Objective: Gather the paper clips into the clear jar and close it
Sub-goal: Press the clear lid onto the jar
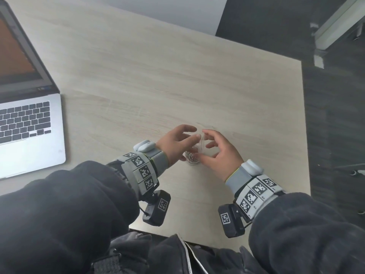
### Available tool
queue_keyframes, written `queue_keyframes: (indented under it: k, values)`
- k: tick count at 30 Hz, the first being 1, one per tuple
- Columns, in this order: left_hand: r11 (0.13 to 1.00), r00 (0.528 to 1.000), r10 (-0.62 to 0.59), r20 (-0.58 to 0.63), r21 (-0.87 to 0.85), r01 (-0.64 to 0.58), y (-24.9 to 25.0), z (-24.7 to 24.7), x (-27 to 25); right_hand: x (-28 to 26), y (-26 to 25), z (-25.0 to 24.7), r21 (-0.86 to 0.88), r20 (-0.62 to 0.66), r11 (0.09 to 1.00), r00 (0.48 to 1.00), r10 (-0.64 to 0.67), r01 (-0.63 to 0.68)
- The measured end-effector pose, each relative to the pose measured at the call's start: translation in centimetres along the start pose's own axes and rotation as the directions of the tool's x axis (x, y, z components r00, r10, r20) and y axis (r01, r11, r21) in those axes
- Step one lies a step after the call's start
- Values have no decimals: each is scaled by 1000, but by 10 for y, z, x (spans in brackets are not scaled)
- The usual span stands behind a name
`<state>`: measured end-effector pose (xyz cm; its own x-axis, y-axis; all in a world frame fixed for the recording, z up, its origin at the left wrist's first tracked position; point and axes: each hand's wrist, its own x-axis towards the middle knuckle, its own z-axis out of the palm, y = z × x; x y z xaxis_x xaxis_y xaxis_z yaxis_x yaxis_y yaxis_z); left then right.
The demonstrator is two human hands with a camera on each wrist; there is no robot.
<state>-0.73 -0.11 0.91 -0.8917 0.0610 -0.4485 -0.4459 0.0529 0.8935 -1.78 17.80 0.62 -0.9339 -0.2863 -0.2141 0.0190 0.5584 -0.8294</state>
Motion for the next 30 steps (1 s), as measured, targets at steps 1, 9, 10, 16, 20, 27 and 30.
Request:
queue_keyframes:
  k: [1, 9, 10, 16, 20, 27, 30]
  values:
    - [999, 999, 1, -52, 49, 2, -2, -3, 2, 2, 3, -1, -26, -31, 1000, 1000, 3, -4]
    - [760, 997, -59, -45, 646, 74, -43, -23, 12, 2, 23, -2, -299, 27, 952, 996, 81, -69]
    - [720, 998, -63, -32, 691, 67, -44, -20, 11, 3, 23, 1, -308, 47, 949, 996, 78, -60]
    - [602, 999, -15, -41, 798, 42, -47, -6, 13, 12, 11, 14, -433, 182, 902, 980, 82, 5]
    - [583, 998, 11, -58, 811, 40, -49, -4, 14, 19, 8, 17, -520, 229, 853, 970, 79, 53]
    - [570, 998, 29, -55, 821, 29, -48, -4, 13, 25, 3, 20, -682, 299, 711, 953, 57, 171]
    - [572, 999, 7, -39, 820, 28, -47, -6, 13, 28, 3, 21, -710, 316, 673, 948, 45, 205]
